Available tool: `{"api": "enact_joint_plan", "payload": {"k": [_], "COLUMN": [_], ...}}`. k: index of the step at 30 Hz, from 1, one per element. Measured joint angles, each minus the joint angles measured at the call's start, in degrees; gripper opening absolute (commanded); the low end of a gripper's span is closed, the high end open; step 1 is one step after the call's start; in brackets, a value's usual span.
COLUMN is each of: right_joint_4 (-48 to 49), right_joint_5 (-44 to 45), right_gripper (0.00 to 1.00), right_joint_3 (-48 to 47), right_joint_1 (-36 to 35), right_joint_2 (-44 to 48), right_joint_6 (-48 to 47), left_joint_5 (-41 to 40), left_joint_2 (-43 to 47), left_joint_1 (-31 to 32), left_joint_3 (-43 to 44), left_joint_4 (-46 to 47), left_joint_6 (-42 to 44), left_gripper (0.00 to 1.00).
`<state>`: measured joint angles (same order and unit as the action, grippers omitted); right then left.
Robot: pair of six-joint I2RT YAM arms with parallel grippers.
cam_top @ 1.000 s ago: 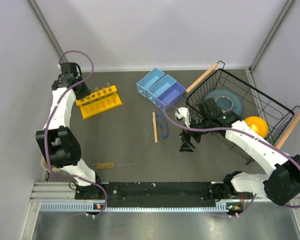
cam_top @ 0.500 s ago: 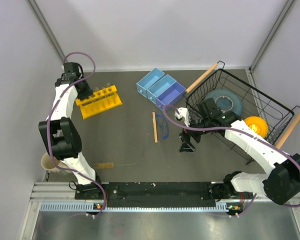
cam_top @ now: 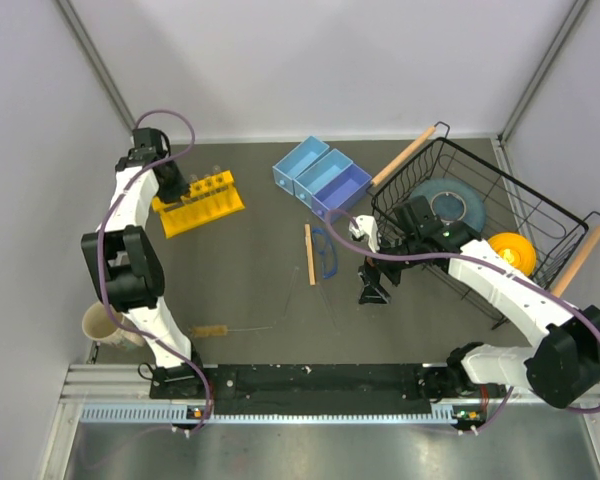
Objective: Organize the chemistry lab equipment
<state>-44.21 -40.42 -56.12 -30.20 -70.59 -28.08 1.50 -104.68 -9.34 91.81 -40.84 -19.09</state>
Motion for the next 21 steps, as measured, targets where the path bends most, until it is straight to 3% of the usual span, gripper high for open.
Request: {"api": "enact_joint_plan", "payload": {"k": [21], "right_joint_4": [0.00], "right_joint_5": [0.00], "right_gripper": [0.99], "right_joint_3": [0.00], "right_joint_1": [0.00], "right_joint_2": [-0.11], "right_joint_6": [0.02], "left_joint_5": [-1.14], "left_joint_2": [0.24], "left_joint_1": [0.00], "left_joint_3": [-0.22], "left_joint_4": [-1.33], "left_joint_6": [2.56], "left_gripper": [0.10]}}
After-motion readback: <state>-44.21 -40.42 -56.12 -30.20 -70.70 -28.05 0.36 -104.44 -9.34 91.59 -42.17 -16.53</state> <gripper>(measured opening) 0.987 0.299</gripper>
